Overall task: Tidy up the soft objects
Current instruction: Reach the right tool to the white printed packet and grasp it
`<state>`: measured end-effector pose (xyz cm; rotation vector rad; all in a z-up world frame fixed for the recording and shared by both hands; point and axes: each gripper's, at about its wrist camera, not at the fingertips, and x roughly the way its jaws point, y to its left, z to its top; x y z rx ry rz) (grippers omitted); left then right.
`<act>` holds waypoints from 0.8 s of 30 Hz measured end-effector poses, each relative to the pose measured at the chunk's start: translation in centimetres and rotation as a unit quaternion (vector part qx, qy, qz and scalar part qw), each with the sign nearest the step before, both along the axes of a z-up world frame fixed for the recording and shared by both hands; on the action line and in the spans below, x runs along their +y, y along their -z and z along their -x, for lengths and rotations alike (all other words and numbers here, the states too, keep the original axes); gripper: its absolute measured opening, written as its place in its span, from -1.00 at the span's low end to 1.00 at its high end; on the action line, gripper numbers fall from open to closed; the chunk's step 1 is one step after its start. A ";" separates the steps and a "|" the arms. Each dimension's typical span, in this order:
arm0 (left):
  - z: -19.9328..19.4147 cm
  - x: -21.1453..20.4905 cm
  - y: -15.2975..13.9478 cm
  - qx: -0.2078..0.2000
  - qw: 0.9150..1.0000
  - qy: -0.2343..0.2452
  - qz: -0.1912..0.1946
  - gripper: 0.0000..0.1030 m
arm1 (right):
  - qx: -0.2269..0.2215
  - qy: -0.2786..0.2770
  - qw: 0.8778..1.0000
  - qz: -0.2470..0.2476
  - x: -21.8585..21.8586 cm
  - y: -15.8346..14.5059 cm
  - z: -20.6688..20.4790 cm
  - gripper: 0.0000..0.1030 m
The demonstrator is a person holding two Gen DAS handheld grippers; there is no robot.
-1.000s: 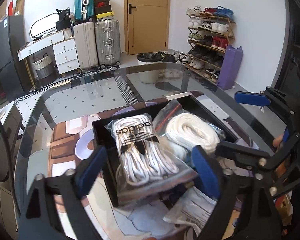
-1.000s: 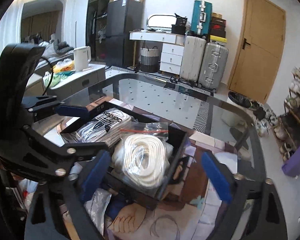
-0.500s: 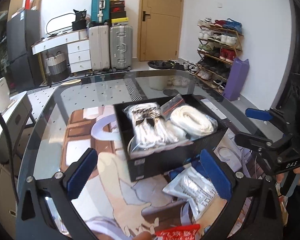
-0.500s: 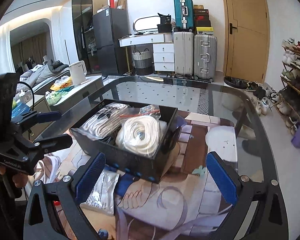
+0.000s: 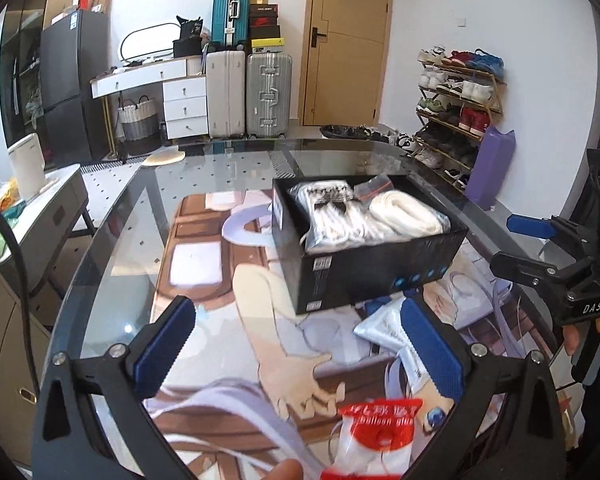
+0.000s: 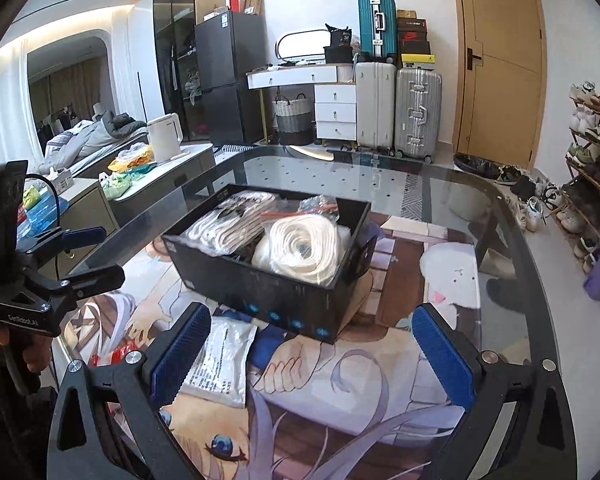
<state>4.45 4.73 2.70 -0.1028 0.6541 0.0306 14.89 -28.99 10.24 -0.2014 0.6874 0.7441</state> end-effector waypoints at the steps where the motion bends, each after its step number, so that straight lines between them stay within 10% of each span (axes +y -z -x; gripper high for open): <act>1: 0.3 0.0 0.2 0.002 1.000 0.001 0.000 1.00 | 0.001 -0.002 1.000 0.000 0.1 0.1 0.2 0.99; 24: 1.2 -0.1 2.7 0.037 0.999 0.003 -0.013 1.00 | 0.079 -0.039 0.995 0.051 5.9 6.0 0.8 0.99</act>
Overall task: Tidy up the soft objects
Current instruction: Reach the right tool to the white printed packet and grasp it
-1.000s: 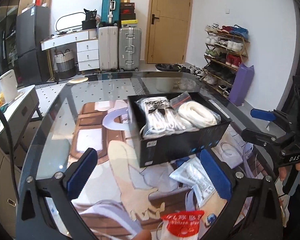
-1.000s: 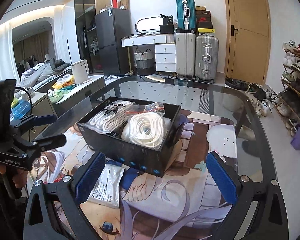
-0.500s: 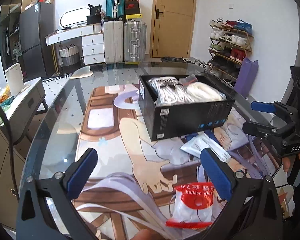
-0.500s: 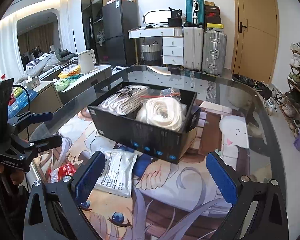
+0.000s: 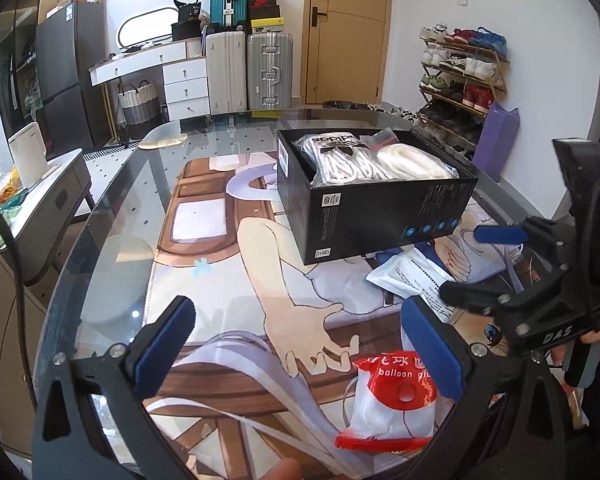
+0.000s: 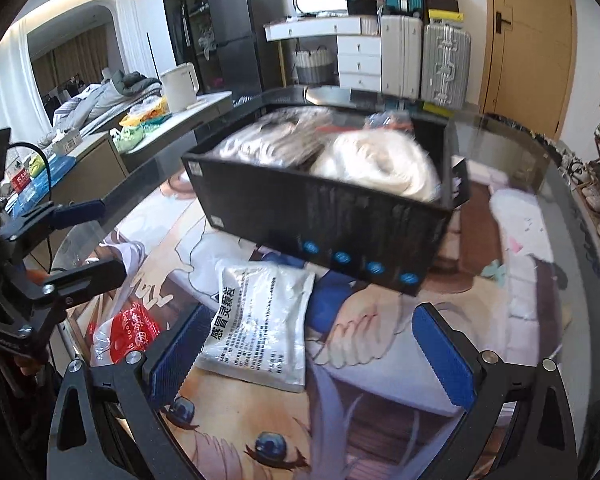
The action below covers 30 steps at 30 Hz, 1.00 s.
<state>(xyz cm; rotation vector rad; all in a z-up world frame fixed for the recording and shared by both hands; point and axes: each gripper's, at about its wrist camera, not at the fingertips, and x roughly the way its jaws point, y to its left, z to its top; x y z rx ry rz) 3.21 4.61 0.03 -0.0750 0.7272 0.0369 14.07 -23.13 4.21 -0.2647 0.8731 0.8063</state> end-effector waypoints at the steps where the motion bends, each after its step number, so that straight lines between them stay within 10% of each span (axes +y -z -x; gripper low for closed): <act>1: 0.0 0.0 0.0 0.002 1.000 0.002 0.000 1.00 | 0.002 -0.001 1.000 0.000 0.3 0.2 0.0 0.99; 30: 0.7 -2.8 1.3 0.068 0.991 0.118 -0.005 1.00 | 0.019 0.015 0.997 0.073 -1.7 2.4 -2.2 0.99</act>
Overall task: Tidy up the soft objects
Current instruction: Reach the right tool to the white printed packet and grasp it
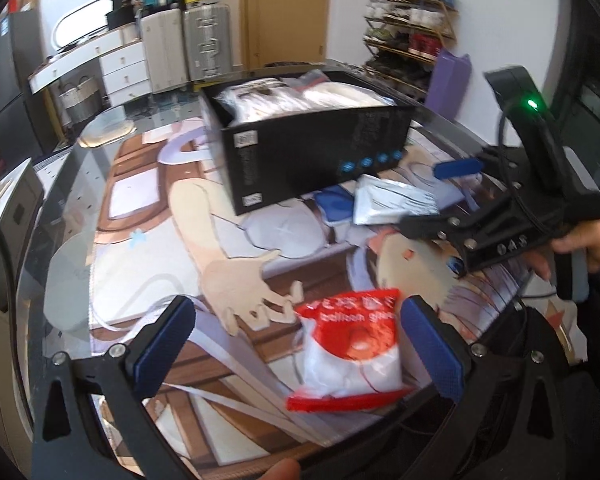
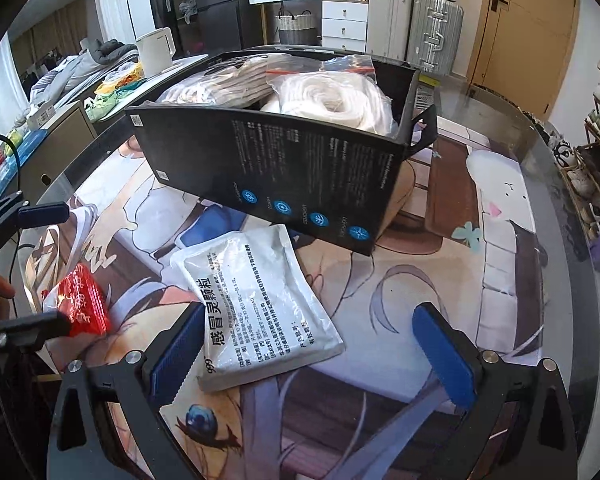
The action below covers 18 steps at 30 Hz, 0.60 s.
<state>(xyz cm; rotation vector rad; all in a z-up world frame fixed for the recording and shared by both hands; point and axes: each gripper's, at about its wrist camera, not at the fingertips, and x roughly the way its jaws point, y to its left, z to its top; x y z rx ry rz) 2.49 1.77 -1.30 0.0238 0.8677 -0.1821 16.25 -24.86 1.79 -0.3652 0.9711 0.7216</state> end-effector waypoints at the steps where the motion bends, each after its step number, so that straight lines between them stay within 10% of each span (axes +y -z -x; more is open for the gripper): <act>1: 0.1 -0.2 0.0 0.002 1.000 0.007 -0.002 1.00 | 0.000 0.000 1.000 -0.001 -0.1 0.0 0.0 0.99; 18: -0.8 0.2 1.6 0.023 0.999 -0.014 -0.017 0.76 | -0.015 -0.031 0.999 -0.019 0.9 -0.4 1.3 0.64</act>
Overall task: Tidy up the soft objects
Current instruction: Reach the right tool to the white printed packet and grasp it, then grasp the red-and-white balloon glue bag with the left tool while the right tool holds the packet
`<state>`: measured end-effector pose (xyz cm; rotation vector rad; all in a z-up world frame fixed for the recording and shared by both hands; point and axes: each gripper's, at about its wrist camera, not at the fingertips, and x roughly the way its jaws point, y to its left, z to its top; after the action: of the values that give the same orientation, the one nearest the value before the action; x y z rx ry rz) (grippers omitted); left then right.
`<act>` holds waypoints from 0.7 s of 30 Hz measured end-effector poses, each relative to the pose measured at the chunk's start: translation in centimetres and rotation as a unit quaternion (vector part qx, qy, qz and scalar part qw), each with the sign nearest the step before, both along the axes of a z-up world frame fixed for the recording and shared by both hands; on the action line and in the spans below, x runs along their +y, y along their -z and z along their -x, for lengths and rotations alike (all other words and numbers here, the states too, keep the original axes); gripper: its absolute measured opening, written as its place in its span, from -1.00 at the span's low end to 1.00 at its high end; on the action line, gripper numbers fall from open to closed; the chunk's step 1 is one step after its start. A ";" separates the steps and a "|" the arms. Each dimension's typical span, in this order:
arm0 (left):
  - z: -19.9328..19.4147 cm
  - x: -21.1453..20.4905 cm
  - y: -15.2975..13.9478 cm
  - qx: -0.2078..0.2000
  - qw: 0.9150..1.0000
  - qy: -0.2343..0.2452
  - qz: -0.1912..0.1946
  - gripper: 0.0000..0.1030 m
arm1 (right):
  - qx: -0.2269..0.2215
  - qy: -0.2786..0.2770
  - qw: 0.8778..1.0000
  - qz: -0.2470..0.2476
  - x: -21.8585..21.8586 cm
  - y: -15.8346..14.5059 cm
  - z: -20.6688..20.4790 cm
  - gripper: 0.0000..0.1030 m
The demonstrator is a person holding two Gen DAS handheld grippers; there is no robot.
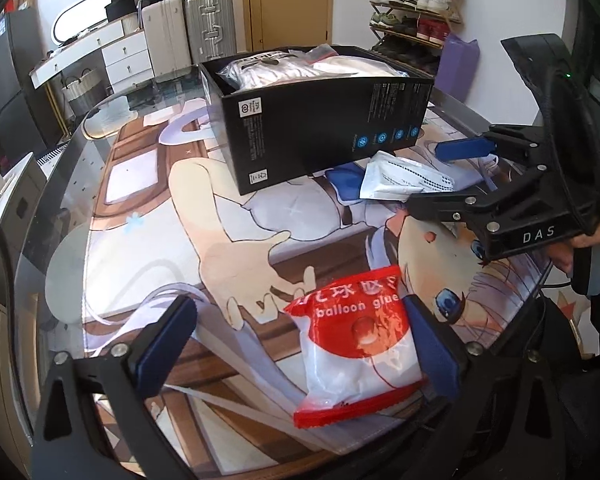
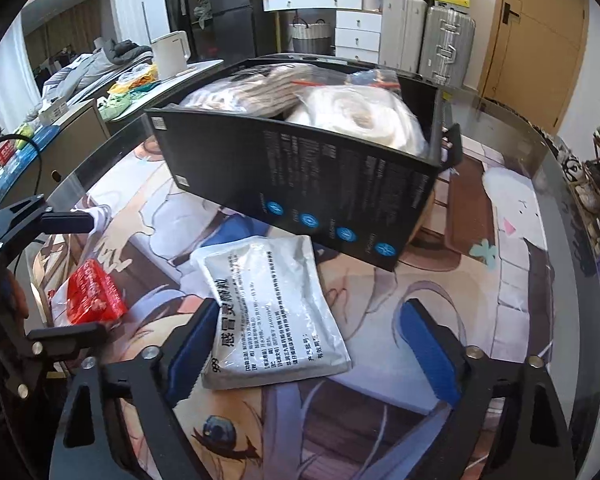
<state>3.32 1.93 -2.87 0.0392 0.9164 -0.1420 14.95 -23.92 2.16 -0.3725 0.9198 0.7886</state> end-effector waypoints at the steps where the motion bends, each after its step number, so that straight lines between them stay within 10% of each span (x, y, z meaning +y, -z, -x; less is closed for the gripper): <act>1: 0.0 0.0 0.0 -0.001 1.000 0.001 0.001 0.68 | -0.001 -0.003 1.000 -0.001 0.1 -0.1 0.1 0.56; 6: 0.1 0.0 -0.4 -0.018 1.000 0.007 0.004 0.04 | 0.003 -0.020 1.000 -0.007 0.3 -0.3 0.6 0.16; 21: -0.4 0.6 -2.0 -0.058 0.997 -0.026 0.045 0.00 | 0.003 -0.035 0.999 -0.023 -0.3 -1.4 1.4 -0.25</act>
<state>3.73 2.52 -0.85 -0.0587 0.7931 -0.1309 13.52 -24.25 3.56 -0.3651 0.8963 0.8739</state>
